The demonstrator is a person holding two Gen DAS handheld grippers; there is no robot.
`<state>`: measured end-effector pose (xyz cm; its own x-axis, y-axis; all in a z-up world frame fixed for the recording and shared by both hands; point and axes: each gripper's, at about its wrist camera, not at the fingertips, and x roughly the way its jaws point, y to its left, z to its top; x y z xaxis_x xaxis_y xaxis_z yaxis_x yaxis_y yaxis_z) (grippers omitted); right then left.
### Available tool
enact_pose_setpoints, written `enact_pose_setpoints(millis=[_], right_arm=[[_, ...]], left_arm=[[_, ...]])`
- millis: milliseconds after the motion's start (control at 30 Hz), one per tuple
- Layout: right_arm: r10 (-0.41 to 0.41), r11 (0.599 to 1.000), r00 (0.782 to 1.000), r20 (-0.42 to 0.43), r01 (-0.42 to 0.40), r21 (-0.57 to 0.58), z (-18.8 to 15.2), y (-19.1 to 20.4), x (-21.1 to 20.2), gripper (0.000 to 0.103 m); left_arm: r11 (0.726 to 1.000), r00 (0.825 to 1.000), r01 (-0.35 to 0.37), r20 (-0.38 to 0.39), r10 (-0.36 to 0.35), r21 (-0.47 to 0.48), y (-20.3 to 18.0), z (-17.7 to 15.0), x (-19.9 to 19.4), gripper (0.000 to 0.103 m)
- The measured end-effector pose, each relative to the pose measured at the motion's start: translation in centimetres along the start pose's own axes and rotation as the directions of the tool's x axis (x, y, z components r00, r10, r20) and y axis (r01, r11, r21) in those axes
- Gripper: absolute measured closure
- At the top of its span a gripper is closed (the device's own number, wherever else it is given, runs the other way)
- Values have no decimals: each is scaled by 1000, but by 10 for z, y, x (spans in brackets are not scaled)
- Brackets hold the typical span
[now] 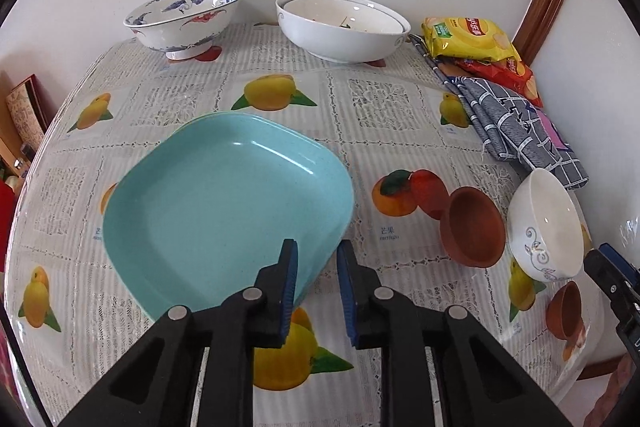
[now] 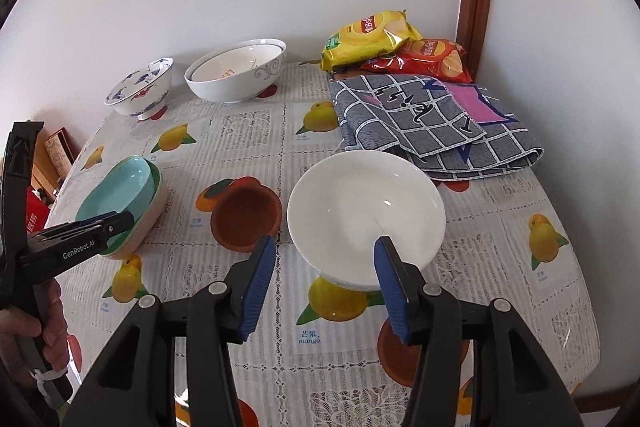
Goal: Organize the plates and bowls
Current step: 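Open both grippers and withdraw from the blue plate, then move both grippers toward the small brown clay dishes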
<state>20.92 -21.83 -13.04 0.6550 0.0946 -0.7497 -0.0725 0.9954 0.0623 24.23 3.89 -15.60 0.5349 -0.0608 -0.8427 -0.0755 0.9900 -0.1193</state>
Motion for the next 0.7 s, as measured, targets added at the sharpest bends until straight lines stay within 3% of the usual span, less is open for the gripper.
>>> enact_pose_setpoints(millis=[367,567,700], right_arm=[[-13,1000,1000,11,12,16,4,-13,-1,52],[-40,998,999,16,39,58,-7,-40,-14,52],[-53,996,998,19,51,77,-15,-59,-25,52]], left_arm=[[1000,1000,-10,-22,11,8,-10,5,6,86],[1000,1000,-15,11,14,19,-26,4,-10,71],[999,999,-16,32,15,34,-41,1,-20,69]])
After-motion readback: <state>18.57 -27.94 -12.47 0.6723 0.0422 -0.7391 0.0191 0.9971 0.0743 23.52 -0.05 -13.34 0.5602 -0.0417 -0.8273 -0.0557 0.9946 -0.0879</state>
